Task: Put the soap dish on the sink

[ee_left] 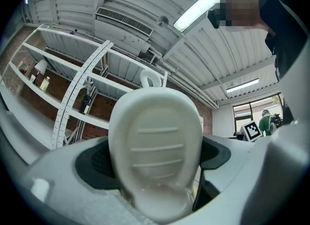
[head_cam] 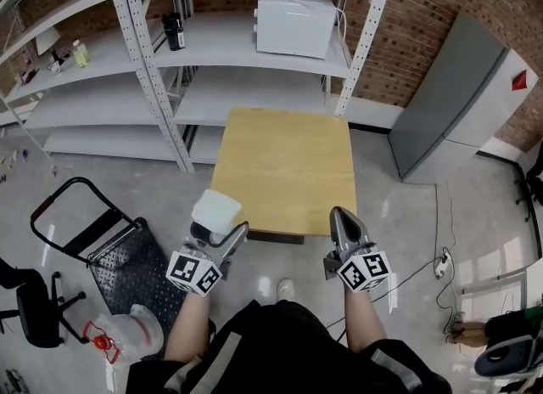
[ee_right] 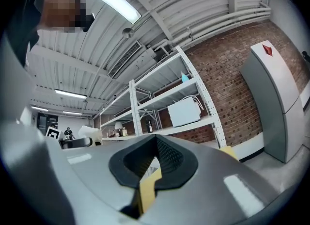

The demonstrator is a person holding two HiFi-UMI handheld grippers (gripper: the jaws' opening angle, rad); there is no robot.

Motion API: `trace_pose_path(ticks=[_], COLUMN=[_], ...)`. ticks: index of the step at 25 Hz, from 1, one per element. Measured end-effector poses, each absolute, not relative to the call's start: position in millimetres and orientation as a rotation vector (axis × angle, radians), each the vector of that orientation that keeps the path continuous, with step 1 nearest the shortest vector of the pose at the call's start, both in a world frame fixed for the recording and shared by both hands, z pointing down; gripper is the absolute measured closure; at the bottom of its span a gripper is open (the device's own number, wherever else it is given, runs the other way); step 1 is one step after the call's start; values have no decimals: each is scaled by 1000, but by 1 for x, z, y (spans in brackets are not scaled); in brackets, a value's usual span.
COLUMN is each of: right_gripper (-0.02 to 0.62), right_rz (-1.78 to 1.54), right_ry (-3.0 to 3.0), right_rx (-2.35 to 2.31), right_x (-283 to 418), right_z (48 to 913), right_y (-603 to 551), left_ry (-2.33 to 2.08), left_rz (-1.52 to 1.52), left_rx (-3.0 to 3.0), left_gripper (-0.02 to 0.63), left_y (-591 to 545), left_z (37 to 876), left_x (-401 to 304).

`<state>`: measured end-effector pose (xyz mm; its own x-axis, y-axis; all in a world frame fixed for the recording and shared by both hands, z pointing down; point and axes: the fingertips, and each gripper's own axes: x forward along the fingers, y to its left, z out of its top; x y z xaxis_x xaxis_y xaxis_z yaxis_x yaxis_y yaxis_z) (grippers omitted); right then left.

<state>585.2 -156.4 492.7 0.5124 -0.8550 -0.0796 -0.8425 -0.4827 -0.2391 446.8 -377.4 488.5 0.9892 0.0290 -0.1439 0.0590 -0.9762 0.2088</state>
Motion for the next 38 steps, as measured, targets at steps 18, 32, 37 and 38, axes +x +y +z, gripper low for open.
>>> trace_pose_path(ticks=[18,32,37,38], right_gripper=[589,589,589,589], right_rz=[-182,-429,-543,-565], right_ry=[1474,1438,1395,1387], right_rx=[-2471,-2549,-2568,-2572], right_x=[710,769,786,790], right_z=[520,598,628,635], right_y=[-141,-178,-192,-196], left_ry=[-32,-55,-55,-59], left_rz=[-25,407,559,590], left_rx=[2921,2855,2820,2813], left_gripper=[137,137,137,137], left_y=[-362,-395,-410,-413], left_z=[528,615,652,660], left_x=[567,639,658,662])
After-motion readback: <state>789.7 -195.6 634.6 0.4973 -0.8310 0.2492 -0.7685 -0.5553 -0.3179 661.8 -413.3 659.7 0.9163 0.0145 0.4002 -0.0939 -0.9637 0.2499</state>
